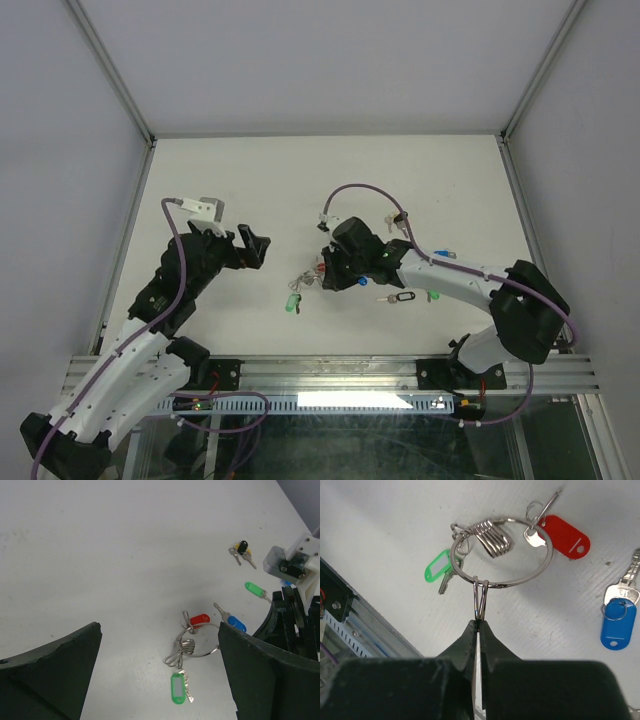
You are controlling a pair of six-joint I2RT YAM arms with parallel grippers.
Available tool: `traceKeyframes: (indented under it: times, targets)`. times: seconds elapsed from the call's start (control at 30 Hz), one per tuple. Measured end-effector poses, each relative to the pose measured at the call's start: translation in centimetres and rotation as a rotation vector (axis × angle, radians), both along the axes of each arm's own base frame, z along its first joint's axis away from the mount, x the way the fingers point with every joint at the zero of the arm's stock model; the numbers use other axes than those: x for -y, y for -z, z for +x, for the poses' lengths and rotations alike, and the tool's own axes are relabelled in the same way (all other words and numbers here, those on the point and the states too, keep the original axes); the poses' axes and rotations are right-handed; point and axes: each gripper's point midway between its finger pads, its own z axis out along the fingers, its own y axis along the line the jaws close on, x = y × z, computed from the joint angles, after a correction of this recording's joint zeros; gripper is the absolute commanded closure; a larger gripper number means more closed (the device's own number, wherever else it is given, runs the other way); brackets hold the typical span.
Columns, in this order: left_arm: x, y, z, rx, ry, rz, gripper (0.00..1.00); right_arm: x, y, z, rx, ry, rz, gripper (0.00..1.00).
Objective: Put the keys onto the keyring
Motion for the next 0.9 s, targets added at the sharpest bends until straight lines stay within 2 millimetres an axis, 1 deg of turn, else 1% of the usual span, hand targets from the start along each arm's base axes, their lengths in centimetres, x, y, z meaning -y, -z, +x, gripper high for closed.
traceKeyframes:
  times: [0.1,0.17,0.23,0.33,0.43,0.5,0.6,0.73,0.83,0.9]
  targets:
    - [1.5,0.6,-0.4,0.003,0.058,-0.034,0.01,0.7,-1.1,0.1,0.011,0.006,0.011,1.00]
    - [2.5,0.8,-0.8,0.014,0.097,-0.047,0.02,1.1,-1.5,0.2,0.013,0.011,0.013,1.00]
    - [3.3,0.8,-1.3,0.024,0.129,-0.057,0.02,1.4,-1.5,0.3,0.009,0.016,0.007,1.00]
    - [4.2,0.3,-2.1,0.051,0.162,-0.062,0.01,1.5,-1.2,0.1,-0.001,0.014,-0.001,1.00]
    - [4.2,-0.2,-2.3,0.078,0.160,-0.052,0.01,1.6,-0.1,-0.3,-0.017,0.006,-0.022,1.00]
    - [3.9,-0.4,-2.3,0.092,0.146,-0.046,0.01,2.1,1.5,-1.2,-0.041,-0.004,-0.057,1.00]
    - [3.6,-0.6,-2.1,0.101,0.131,-0.039,0.01,3.2,3.8,-3.0,-0.082,-0.025,-0.122,1.00]
    - [3.4,-0.2,-1.8,0.095,0.115,-0.025,0.01,4.1,5.1,-4.4,-0.100,-0.044,-0.168,1.00]
    - [3.4,0.2,-1.7,0.084,0.113,-0.014,0.01,4.0,5.3,-4.9,-0.101,-0.055,-0.175,0.83]
    - [3.4,0.3,-1.7,0.079,0.113,-0.010,0.01,3.9,5.3,-5.0,-0.099,-0.055,-0.171,0.77]
